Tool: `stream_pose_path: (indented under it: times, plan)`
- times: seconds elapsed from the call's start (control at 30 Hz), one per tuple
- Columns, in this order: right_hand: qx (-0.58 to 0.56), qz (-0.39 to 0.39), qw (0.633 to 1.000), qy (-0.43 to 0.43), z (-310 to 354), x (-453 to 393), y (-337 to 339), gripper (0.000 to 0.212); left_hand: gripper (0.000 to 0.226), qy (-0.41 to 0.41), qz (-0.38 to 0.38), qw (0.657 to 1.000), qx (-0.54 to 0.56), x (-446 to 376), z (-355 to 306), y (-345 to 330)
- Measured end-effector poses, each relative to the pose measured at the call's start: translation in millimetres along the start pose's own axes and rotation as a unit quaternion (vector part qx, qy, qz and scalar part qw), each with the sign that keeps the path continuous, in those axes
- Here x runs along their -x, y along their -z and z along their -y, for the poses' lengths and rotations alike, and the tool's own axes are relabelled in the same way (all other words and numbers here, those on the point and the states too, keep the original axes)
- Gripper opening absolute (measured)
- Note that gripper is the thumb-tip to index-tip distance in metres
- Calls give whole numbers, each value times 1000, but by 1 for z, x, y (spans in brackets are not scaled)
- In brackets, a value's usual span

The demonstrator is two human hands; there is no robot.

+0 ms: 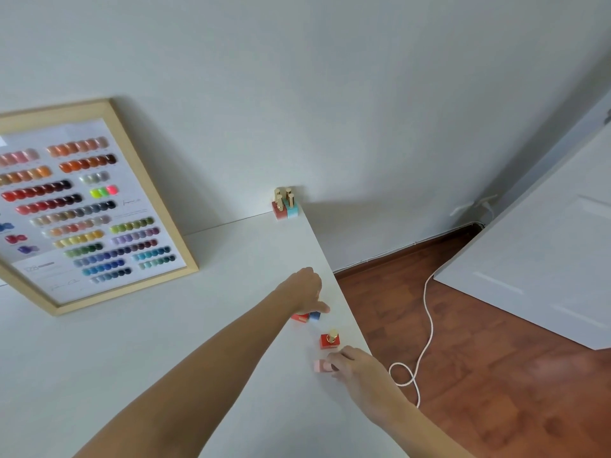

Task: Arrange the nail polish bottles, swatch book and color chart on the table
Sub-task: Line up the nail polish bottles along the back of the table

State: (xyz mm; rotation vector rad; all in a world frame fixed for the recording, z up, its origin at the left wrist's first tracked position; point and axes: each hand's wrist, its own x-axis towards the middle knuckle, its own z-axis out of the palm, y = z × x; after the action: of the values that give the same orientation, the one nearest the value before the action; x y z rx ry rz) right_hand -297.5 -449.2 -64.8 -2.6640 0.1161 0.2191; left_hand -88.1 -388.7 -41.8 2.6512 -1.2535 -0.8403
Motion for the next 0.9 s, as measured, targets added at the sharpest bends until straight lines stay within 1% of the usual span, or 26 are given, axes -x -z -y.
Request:
stream_pose_path:
  times: [0.1, 0.17, 0.3, 0.43, 0.57, 0.7, 0.8, 0.9]
  plan:
    - [1, 8, 1000, -6, -1, 3, 5, 19, 37, -4, -14, 1000, -8, 0, -3, 3]
    - [-1, 16, 1000, -11, -2, 4, 11, 21, 33, -1, -9, 1000, -11, -1, -3, 5]
    - [-19, 23, 1000, -8, -4, 5, 30, 24, 34, 3, -4, 1000, -1, -1, 2, 11]
    - [-44, 23, 999, 11, -2, 5, 59, 24, 35, -6, -37, 999, 19, 1, 8, 26]
    - [-99, -10, 995, 23, 9, -2, 96, 21, 33, -8, -78, 996, 31, 10, 24, 58]
    - [-128, -63, 989, 38, 17, -22, 131, 22, 30, 10, -110, 994, 18, 26, 51, 88]
    - [-132, -93, 986, 37, 20, -53, 148, 24, 29, 37, -119, 992, 2, 34, 72, 100]
    - [-110, -108, 988, 31, 20, -94, 151, 19, 26, 65, -120, 991, -1, 37, 92, 102]
